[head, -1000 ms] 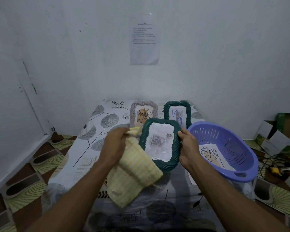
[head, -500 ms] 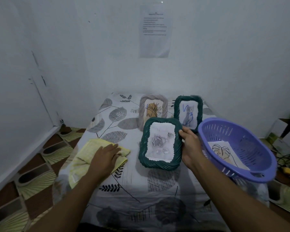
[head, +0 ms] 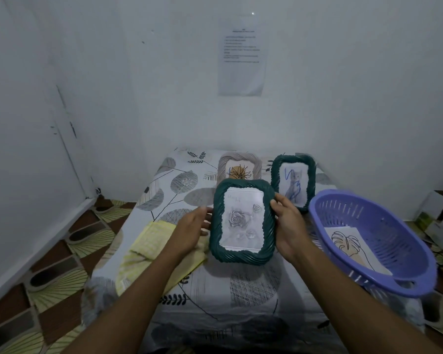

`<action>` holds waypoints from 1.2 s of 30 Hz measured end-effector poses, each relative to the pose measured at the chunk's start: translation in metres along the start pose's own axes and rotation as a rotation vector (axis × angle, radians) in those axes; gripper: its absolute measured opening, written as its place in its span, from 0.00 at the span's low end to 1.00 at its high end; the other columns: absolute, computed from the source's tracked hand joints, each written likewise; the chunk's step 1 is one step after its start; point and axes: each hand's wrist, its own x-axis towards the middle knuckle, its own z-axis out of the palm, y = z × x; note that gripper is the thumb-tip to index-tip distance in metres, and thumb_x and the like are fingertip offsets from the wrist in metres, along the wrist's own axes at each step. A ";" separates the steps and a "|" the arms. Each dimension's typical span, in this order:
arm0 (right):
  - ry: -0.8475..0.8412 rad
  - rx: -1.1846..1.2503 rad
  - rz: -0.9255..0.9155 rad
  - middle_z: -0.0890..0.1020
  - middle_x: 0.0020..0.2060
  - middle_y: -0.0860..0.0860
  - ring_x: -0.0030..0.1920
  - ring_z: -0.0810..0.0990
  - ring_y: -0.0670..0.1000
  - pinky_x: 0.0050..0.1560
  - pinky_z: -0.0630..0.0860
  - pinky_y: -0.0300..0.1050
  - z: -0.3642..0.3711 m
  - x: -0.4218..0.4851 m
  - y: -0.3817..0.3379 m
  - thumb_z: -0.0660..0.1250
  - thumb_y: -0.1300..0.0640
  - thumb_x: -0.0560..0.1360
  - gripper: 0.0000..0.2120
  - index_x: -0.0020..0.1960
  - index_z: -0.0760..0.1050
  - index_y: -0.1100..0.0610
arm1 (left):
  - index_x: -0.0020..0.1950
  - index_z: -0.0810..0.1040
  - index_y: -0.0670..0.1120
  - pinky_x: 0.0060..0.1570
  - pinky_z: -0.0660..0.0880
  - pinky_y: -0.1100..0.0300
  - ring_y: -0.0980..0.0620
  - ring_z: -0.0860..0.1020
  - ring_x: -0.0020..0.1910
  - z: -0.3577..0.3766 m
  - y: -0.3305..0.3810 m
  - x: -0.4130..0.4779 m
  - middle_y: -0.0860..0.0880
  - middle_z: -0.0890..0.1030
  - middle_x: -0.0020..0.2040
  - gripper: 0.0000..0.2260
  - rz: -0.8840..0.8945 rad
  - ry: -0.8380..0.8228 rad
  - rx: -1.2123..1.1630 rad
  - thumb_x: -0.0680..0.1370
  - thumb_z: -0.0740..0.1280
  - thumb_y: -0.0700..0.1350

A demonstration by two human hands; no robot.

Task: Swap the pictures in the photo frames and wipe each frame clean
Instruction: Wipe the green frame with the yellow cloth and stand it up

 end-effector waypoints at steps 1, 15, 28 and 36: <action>-0.025 0.004 -0.012 0.83 0.53 0.58 0.48 0.82 0.56 0.49 0.80 0.53 0.005 0.000 -0.001 0.58 0.62 0.82 0.11 0.60 0.75 0.58 | 0.57 0.79 0.49 0.45 0.76 0.58 0.50 0.80 0.48 0.003 0.012 0.001 0.49 0.82 0.51 0.19 -0.050 -0.029 -0.082 0.83 0.51 0.56; -0.269 -0.085 -0.016 0.82 0.57 0.57 0.58 0.80 0.59 0.62 0.74 0.63 0.101 0.060 0.020 0.55 0.59 0.82 0.12 0.61 0.74 0.52 | 0.54 0.78 0.48 0.48 0.78 0.54 0.47 0.81 0.54 -0.065 0.023 0.061 0.45 0.83 0.54 0.13 -0.103 0.147 -0.494 0.83 0.54 0.48; -0.253 -0.066 -0.008 0.81 0.45 0.60 0.46 0.77 0.59 0.49 0.72 0.57 0.160 0.157 0.072 0.56 0.61 0.80 0.12 0.53 0.77 0.51 | 0.46 0.79 0.43 0.42 0.77 0.54 0.48 0.81 0.39 -0.115 -0.025 0.160 0.45 0.84 0.38 0.13 -0.214 0.278 -0.521 0.81 0.56 0.46; -0.191 -0.108 0.012 0.84 0.47 0.56 0.46 0.83 0.56 0.49 0.78 0.53 0.148 0.169 0.100 0.56 0.61 0.81 0.12 0.56 0.76 0.52 | 0.60 0.79 0.42 0.59 0.75 0.45 0.41 0.80 0.55 -0.109 -0.063 0.171 0.41 0.82 0.55 0.17 -0.270 0.255 -0.533 0.80 0.57 0.49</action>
